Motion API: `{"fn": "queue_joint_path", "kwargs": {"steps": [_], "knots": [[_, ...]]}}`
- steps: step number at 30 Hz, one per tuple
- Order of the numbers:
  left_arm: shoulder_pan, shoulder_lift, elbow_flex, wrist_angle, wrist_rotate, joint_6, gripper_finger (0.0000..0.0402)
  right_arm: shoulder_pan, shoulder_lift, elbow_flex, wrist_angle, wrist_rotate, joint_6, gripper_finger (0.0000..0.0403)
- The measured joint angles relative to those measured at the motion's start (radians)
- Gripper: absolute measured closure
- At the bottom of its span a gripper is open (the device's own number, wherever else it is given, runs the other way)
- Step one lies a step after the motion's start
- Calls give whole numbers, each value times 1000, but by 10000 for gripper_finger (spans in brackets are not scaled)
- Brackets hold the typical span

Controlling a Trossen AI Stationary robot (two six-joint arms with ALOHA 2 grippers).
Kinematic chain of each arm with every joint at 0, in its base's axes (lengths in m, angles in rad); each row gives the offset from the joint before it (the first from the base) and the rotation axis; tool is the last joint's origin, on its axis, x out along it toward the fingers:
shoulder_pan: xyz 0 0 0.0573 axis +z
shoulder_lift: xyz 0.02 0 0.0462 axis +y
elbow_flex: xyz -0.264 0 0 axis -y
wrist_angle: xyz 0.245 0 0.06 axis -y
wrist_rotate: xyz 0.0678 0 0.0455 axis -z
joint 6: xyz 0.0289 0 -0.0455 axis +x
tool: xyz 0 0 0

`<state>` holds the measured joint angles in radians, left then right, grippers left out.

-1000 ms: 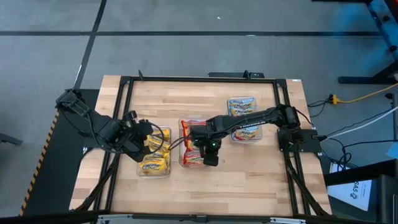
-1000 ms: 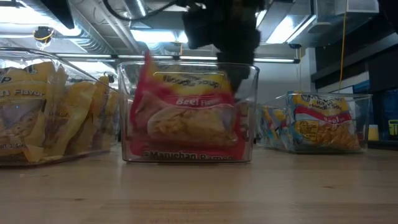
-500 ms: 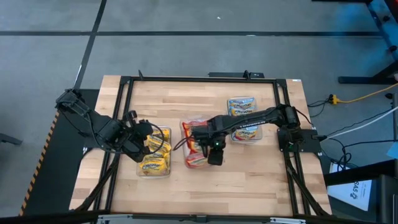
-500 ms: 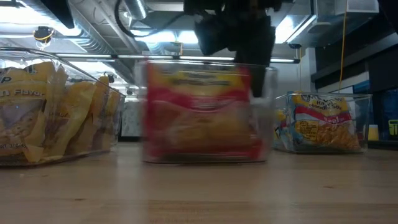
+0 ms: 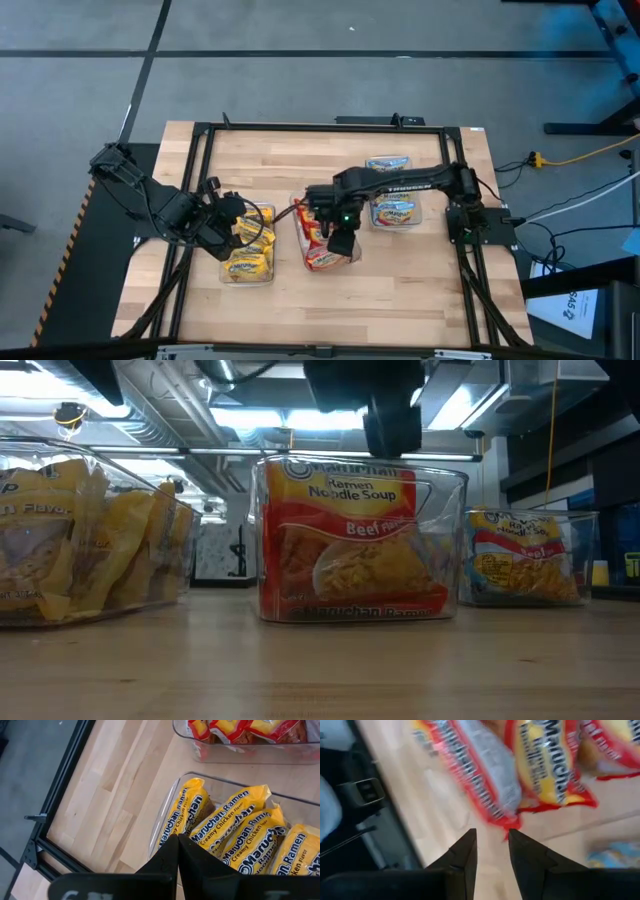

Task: Sort Maruchan noodles
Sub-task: Put the red noodle pack into the middle transparent bin

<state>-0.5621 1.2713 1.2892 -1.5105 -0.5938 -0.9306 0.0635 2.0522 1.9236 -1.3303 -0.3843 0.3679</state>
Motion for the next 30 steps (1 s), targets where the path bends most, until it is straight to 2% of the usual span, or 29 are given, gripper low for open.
{"fn": "queue_joint_path", "kwargs": {"steps": [3, 8, 11, 16, 30], "knots": [[0, 0, 0, 0, -1, -1, 399, 2, 0, 53, -27, -18, -7, 292], [0, 0, 0, 0, -9, -1, 399, 8, 0, 71, 114, 13, -13, 292], [0, 0, 0, 0, -10, -1, 399, 9, 0, 49, 187, 24, -13, 292], [0, 0, 0, 0, -11, -1, 399, 9, 1, 9, 206, 72, -14, 292], [0, 0, 0, 0, -16, -1, 399, 78, 1, -134, 334, 64, 26, 292]]}}
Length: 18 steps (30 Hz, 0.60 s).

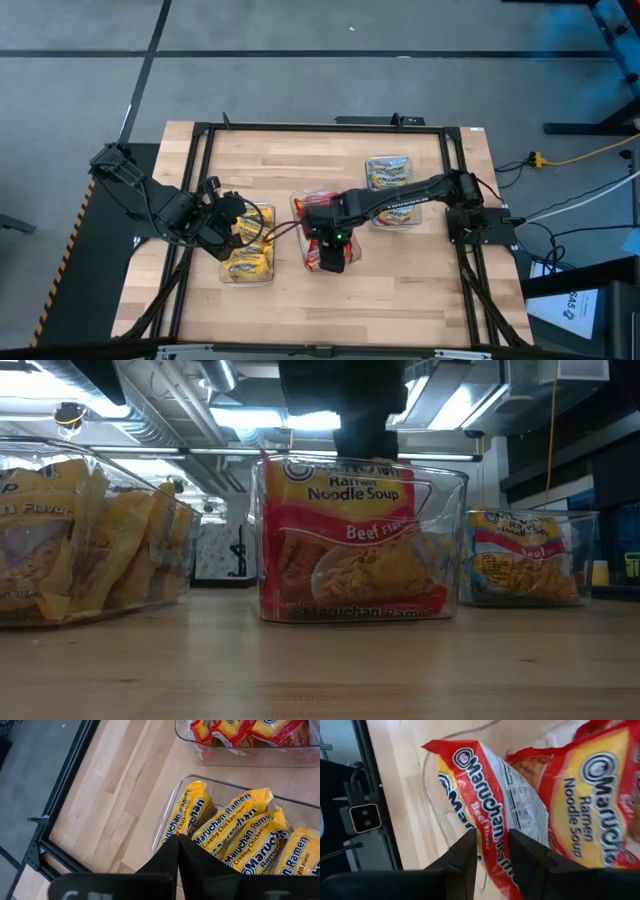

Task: Sort Maruchan noodles
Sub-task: Put the red noodle pack into the middle transparent bin

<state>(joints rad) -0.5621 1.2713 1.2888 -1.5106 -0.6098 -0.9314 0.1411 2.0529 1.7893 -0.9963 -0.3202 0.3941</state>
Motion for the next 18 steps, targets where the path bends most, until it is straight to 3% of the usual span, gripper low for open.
{"fn": "queue_joint_path", "kwargs": {"steps": [13, 18], "knots": [[0, 0, 0, 0, 0, 0, 399, -10, -2, -137, 88, -29, 46, 292], [0, 0, 0, 0, 0, 0, 399, -10, -2, -137, 101, 15, 48, 292]]}}
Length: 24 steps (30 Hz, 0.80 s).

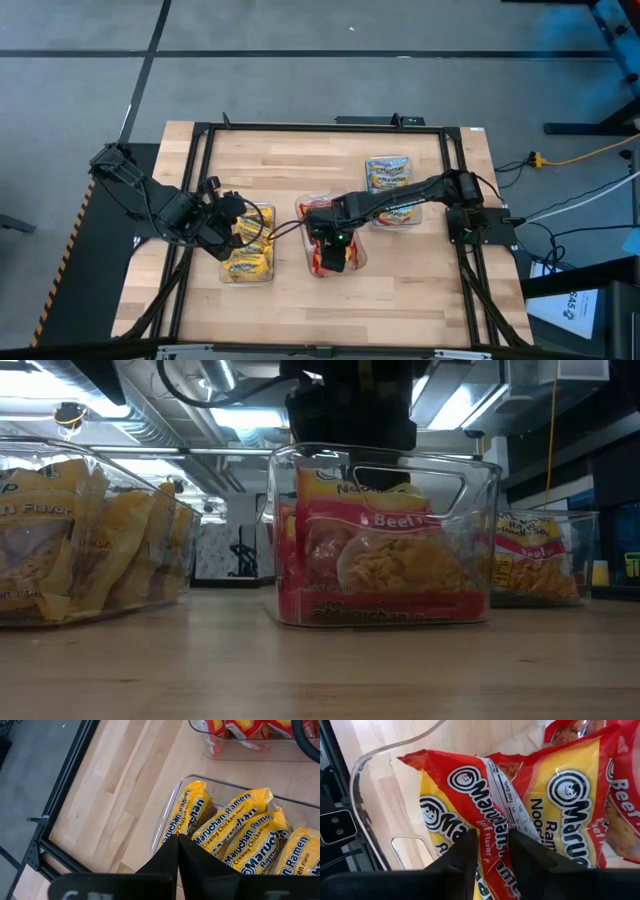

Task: Sort Maruchan noodles
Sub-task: Put the red noodle pack into the middle transparent bin, then return to Home Position

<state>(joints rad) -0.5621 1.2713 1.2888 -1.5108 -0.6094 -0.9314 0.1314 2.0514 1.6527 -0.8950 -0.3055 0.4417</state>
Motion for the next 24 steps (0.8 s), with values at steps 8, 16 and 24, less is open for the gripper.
{"fn": "queue_joint_path", "kwargs": {"steps": [8, 16, 24], "knots": [[0, 0, 0, 0, 0, 0, 399, -8, -3, 98, -123, -43, -5, 292], [0, 0, 0, 0, 15, 64, 399, -8, -5, 237, -330, 3, -175, 292], [-4, -48, 0, -23, 47, 89, 399, 15, -5, 274, -638, 4, -230, 292]]}}
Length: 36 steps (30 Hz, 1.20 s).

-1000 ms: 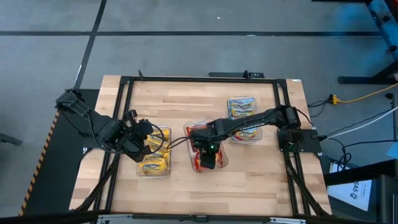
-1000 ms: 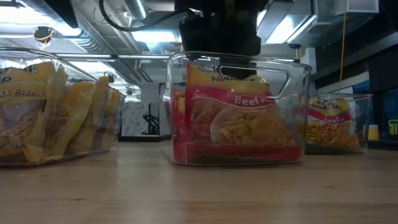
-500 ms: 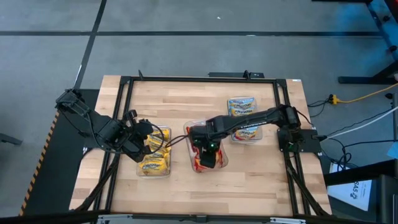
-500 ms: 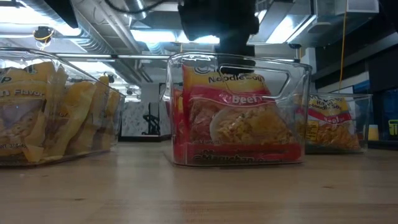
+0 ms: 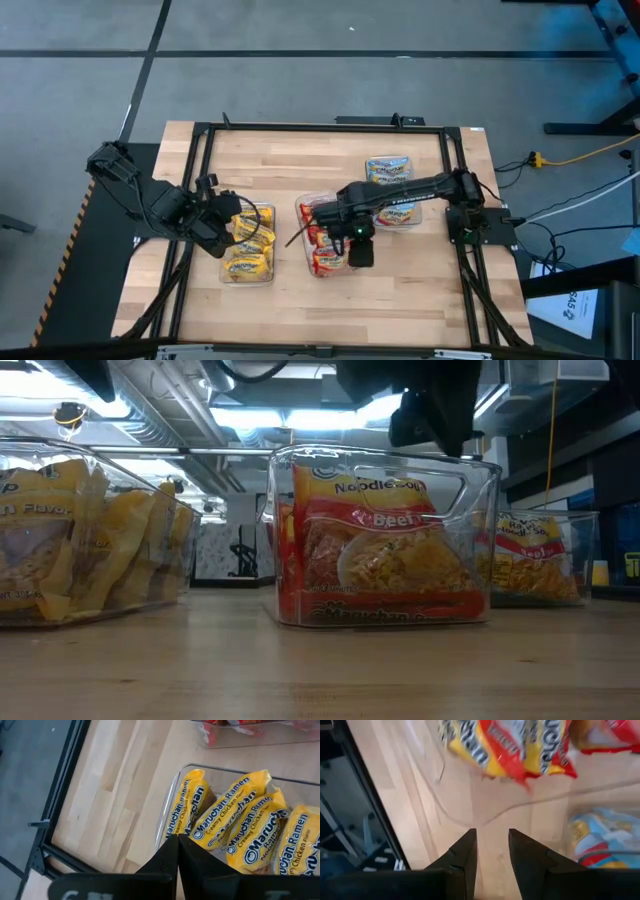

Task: Sort Maruchan noodles
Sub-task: Return to Home Position

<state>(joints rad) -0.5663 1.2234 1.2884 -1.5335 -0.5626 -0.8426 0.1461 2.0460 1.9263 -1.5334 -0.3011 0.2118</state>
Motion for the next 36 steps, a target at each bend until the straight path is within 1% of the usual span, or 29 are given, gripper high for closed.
{"fn": "queue_joint_path", "kwargs": {"steps": [6, 9, 11, 13, 14, 16, 17, 19, 21, 22, 24, 25, 27, 30, 32, 34, 36], "knots": [[1, 0, 0, 17, -1, -1, 399, 48, -58, 0, 29, 12, 0, 292], [1, 0, 0, 25, -1, -1, 399, 90, -100, 0, 62, 125, 15, 292], [1, 0, 0, 27, -1, -1, 399, 128, -139, -12, 85, 239, 19, 292], [1, 0, 0, 27, -1, -1, 399, 176, -205, -76, 185, 330, 28, 292], [1, 0, 0, 27, -1, -1, 399, 203, -250, -135, 258, 364, 34, 292], [1, 0, 0, 28, -1, -2, 399, 250, -364, -312, 463, 426, 35, 292], [1, 0, 0, 28, -1, -3, 399, 272, -428, -422, 575, 449, 44, 292], [1, 0, 0, 28, -1, -3, 399, 302, -565, -692, 820, 478, 72, 292], [1, 0, 0, 28, -1, -3, 399, 312, -691, -945, 1037, 468, 78, 292], [1, 0, 0, 28, -1, -3, 399, 312, -753, -1049, 1139, 450, 103, 292], [1, 0, 0, 29, -1, -3, 399, 312, -874, -1225, 1316, 440, 240, 292], [1, 0, 0, 29, -1, -3, 399, 312, -925, -1298, 1378, 431, 283, 292], [1, 0, 0, 29, -1, -3, 399, 312, -1024, -1417, 1490, 425, 291, 292], [1, 0, 0, 29, -1, -3, 399, 312, -1181, -1562, 1651, 427, 240, 292], [1, 0, 0, 31, -1, -3, 399, 312, -1292, -1643, 1666, 424, 210, 292], [1, 0, 0, 31, -1, -3, 399, 312, -1396, -1705, 1661, 436, 129, 292], [1, 0, 0, 31, -1, -3, 399, 312, -1483, -1748, 1684, 508, 66, 292]]}}
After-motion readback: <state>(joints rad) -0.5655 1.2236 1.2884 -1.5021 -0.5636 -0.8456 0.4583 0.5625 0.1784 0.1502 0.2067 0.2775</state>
